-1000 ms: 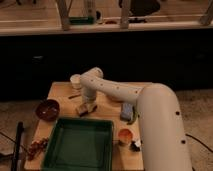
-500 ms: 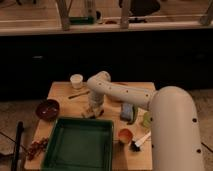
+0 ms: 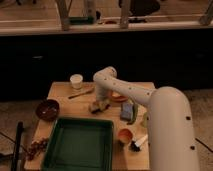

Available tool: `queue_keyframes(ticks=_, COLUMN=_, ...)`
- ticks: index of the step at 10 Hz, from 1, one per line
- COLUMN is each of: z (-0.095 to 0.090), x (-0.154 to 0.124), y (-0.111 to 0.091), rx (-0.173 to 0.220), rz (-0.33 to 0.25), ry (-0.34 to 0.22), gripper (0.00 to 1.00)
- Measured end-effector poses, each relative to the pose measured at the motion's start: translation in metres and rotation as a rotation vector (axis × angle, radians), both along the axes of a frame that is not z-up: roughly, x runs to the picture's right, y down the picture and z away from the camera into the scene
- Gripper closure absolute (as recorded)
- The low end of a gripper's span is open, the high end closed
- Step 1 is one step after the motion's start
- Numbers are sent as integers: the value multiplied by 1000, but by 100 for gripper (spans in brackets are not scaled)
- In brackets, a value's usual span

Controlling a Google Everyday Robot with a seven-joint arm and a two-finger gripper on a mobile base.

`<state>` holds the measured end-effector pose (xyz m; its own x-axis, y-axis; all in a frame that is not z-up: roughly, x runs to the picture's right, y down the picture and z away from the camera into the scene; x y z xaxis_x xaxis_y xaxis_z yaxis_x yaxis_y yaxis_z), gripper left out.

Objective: Wipe table surface with eraser

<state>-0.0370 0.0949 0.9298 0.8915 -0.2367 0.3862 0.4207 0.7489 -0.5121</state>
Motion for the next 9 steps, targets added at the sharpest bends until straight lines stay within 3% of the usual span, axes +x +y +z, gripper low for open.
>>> queue_keyframes(ticks=3, z=2, x=-39, y=-12, rx=24, rz=3, ry=-27, gripper=100)
queue_keyframes(ticks=5, z=-6, x=-71, y=-8, rx=31, rz=-30, ry=-78, gripper=100)
queue_keyframes(ticks=7, z=-21, x=-87, y=10, rx=27, rz=-76, ry=-123, gripper=100)
queue_keyframes(ticks=9, z=-32, x=-82, y=31, rx=8, rz=-101, ry=-133, gripper=100)
